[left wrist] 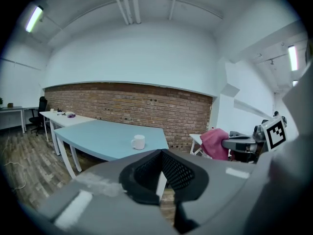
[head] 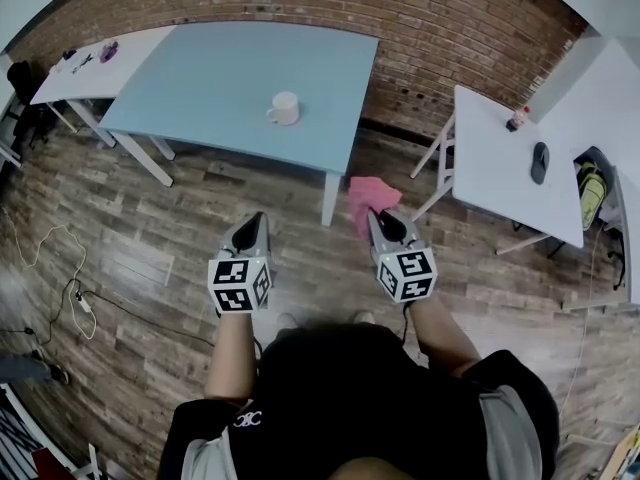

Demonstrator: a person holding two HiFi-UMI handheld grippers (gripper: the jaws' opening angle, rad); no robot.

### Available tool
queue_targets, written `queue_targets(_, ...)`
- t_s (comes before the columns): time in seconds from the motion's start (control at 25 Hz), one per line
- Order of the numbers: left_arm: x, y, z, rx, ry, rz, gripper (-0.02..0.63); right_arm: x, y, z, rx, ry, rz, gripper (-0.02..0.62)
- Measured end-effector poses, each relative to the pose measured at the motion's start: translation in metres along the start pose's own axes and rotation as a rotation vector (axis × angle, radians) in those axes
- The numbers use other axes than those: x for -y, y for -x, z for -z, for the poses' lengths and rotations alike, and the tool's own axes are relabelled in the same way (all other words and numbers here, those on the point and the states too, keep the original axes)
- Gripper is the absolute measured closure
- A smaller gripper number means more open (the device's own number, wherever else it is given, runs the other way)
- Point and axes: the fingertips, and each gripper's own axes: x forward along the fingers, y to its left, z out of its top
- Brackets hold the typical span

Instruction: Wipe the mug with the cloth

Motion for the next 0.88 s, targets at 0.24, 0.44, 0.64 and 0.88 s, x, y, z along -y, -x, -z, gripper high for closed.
queue_targets(0.24,-0.028,0.004,0.004,-0.012,-0.012,0.032,0.6,-0.027,-0.01,0.007,-0.013,-0.017,0.035,0.558)
queue_targets(0.44,-0.052,0.004,0.011,-0.026,-0.017,0.076,0.6,-0.051,-0.019,0.015,-0.021,-0.049,0.074,0.558)
queue_targets(0.64,-0.071,0.001,0.011,-0.033,-0.01,0.105,0.6,-0.071,-0.023,0.011,-0.018,-0.048,0.092,0.558)
queue_targets(0.88,-0.085,-0.009,0.011,-0.029,-0.004,0.103,0.6,-0.061,-0.034,0.017,-0.041,-0.049,0.115,0.558)
